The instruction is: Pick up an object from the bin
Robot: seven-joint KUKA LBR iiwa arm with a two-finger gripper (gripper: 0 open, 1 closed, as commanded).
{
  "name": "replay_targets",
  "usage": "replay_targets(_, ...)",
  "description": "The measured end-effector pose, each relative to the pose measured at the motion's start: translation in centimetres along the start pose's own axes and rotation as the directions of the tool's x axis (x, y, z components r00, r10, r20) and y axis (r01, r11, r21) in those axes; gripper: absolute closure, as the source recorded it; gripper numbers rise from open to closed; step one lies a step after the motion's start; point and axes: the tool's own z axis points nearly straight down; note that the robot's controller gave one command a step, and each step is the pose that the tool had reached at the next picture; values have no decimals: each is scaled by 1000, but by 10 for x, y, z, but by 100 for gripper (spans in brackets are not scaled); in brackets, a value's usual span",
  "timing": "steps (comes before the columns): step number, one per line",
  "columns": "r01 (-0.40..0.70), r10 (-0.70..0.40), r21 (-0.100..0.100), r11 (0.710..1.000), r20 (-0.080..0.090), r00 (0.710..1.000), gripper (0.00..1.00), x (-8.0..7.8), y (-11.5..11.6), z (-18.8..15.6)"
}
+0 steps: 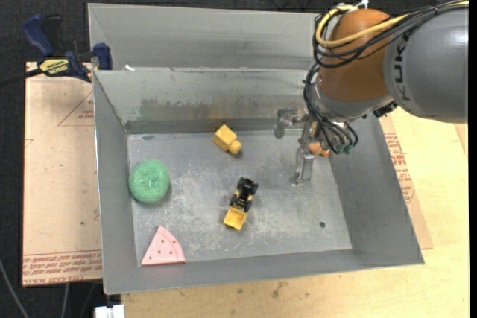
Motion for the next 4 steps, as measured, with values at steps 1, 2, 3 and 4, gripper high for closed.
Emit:
replay_targets(1, -97, 97, -5, 995, -12, 995, 0, 19, 18, 21)
replay_targets(2, -248, 248, -1, 969, -3, 969, 0, 6, 26, 36)
replay_targets(3, -60, 60, -2, 998, -3, 998, 0, 43, 51, 56)
replay_targets(4, 31, -31, -3, 1000, -13, 999, 0, 64, 68, 65)
